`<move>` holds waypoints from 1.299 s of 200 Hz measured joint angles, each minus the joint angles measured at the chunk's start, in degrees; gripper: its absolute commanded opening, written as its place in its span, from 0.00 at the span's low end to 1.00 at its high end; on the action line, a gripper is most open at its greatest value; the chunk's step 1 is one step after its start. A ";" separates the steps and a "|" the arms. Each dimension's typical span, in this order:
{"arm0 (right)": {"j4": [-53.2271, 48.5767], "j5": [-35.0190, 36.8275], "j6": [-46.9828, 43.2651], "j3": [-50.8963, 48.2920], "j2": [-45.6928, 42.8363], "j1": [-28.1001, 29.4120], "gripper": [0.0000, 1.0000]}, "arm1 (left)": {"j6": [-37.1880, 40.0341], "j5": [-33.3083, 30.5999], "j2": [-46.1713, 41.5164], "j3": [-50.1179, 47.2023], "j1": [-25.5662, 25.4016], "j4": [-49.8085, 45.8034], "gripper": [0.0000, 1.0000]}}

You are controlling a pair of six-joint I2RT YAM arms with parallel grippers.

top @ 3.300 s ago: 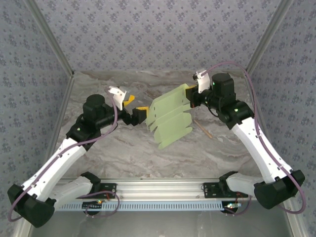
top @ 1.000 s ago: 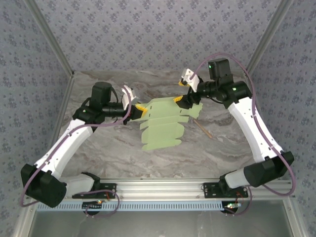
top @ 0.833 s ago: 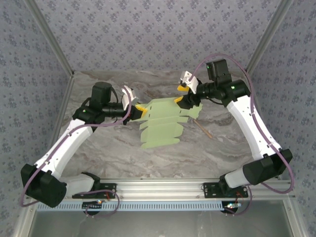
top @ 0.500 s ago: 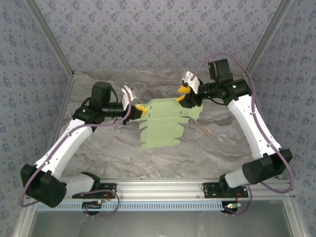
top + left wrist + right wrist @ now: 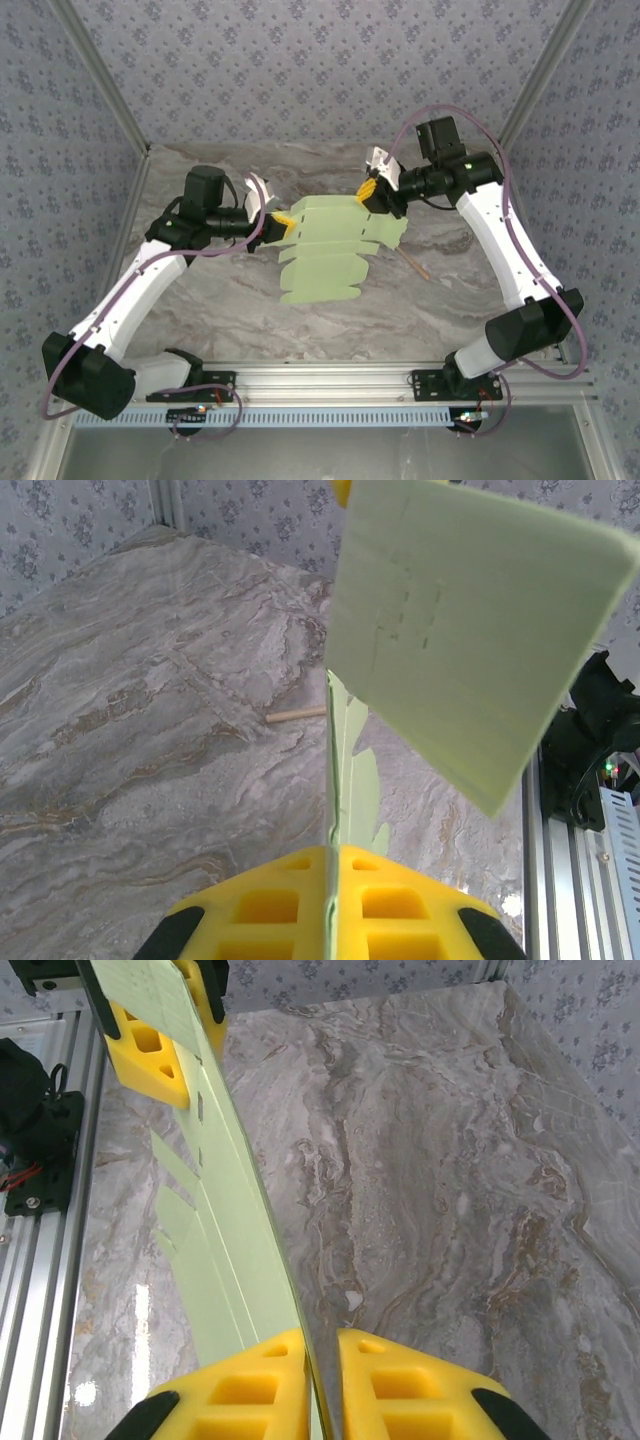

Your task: Fold the paper box

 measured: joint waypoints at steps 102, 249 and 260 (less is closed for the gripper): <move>-5.27 -0.83 -3.23 5.09 3.54 1.18 0.28 | 4.98 6.75 2.62 4.22 0.37 -5.53 0.00; -9.81 -1.90 -6.14 7.17 4.15 1.81 0.08 | 6.01 5.92 3.37 4.96 0.50 -6.78 0.00; -10.19 -1.99 -6.27 7.17 4.13 1.84 0.06 | 5.99 5.29 3.39 4.96 0.70 -6.73 0.03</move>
